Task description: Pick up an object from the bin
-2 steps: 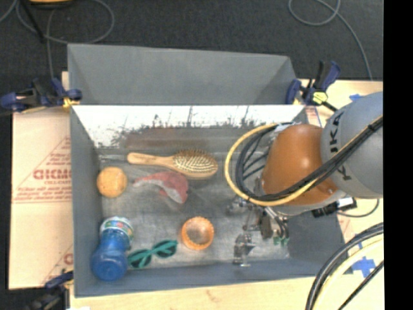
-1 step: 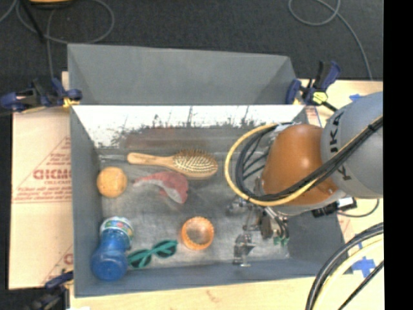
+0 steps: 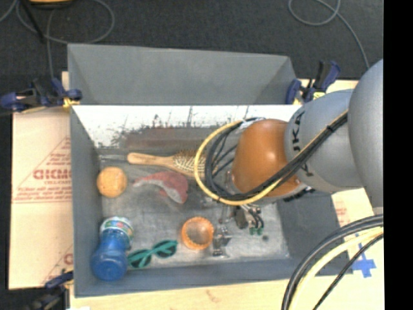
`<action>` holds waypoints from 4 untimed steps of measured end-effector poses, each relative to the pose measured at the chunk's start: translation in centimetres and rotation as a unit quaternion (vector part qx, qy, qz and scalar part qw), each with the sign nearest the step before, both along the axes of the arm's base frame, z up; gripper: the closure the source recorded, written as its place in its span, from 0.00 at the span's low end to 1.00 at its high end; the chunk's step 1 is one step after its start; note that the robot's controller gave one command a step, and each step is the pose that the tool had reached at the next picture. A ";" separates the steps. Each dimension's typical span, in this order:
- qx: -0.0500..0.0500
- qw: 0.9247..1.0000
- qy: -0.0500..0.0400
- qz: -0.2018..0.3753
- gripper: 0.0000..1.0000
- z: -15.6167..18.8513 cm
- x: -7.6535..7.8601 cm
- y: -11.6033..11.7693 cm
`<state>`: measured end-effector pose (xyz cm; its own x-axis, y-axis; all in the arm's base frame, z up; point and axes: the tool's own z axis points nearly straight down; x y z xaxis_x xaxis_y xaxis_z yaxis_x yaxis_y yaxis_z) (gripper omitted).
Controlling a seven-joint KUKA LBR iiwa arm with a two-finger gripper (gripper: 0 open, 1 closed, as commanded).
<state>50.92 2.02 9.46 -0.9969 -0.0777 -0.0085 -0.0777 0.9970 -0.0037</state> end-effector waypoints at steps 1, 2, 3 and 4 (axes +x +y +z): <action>0.003 0.995 0.002 -0.098 1.00 -2.0 1.7 0.8; 0.003 0.995 0.002 -0.097 1.00 -2.0 1.7 0.8; 0.001 0.999 -0.001 0.038 1.00 13.2 1.5 -0.7; 0.001 0.999 0.003 0.038 1.00 12.9 1.4 -0.7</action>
Offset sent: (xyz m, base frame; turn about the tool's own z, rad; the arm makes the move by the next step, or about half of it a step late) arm 0.0000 0.0000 0.0000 0.0000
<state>52.29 1.35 22.31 -0.9882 -0.1530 -0.0034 -0.1530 0.9882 -0.0013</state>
